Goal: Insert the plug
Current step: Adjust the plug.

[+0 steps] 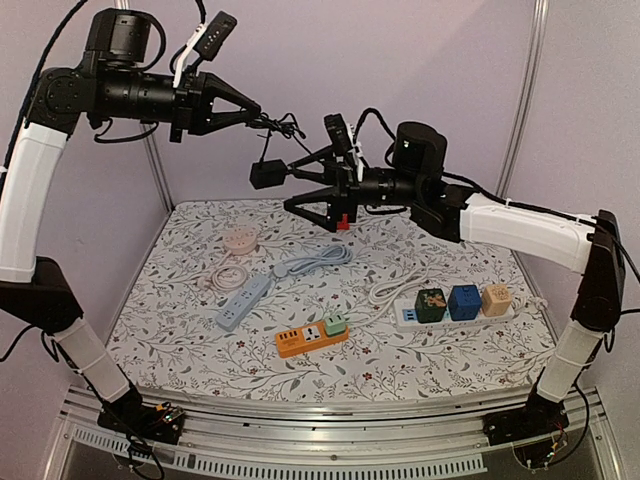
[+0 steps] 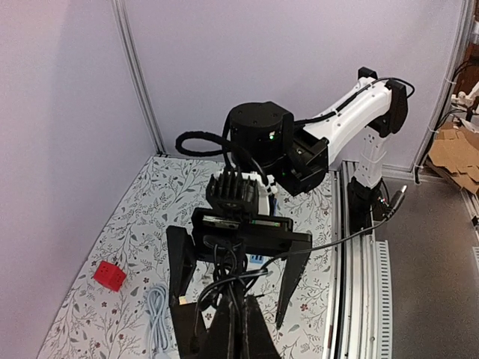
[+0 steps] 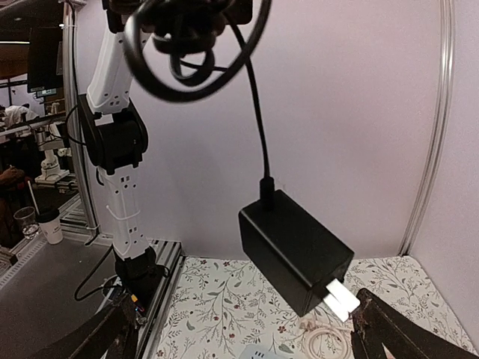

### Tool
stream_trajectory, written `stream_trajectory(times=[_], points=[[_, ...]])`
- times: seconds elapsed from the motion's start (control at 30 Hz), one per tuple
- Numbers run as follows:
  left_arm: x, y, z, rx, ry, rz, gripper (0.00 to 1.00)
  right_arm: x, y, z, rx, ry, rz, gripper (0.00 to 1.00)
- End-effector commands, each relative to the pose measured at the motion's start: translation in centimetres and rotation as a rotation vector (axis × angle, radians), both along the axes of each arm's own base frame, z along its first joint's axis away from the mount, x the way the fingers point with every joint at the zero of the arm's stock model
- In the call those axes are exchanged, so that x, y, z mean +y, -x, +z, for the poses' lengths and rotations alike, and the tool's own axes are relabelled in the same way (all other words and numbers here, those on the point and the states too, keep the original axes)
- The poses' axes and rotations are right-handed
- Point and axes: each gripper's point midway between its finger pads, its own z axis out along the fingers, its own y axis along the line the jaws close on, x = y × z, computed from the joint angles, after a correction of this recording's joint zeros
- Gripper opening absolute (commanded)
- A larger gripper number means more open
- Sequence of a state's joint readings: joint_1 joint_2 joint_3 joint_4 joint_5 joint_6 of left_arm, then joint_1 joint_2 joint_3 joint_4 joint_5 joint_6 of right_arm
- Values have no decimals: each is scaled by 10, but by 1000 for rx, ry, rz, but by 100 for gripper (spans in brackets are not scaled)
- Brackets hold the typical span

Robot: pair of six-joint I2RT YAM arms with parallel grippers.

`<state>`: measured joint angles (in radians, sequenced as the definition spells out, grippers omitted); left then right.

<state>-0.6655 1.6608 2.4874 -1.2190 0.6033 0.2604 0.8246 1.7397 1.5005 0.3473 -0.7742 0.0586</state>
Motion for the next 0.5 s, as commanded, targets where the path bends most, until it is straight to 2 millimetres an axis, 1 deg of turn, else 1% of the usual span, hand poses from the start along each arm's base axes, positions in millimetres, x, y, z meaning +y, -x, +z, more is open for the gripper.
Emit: stream_trajectory(times=[0.0, 0.07, 0.17, 0.23, 0.27, 0.33, 0.47], points=[[-7, 10, -6, 18, -15, -52, 0, 18, 2, -2, 39, 9, 31, 98], [-7, 11, -7, 20, -19, -54, 0, 24, -7, -6, 60, 11, 6, 95], [-9, 13, -9, 23, -24, -64, 0, 28, -10, -9, 65, 15, 5, 91], [-9, 13, -10, 24, -27, -67, 0, 28, -6, -9, 64, 16, 30, 81], [-9, 13, -9, 20, -26, -67, 0, 29, -4, -10, 68, 19, 45, 70], [-9, 13, -9, 17, -26, -67, 0, 28, 1, -13, 74, 25, 69, 56], [-10, 12, -10, 16, -29, -64, 0, 25, 7, -17, 75, 35, 89, 41]])
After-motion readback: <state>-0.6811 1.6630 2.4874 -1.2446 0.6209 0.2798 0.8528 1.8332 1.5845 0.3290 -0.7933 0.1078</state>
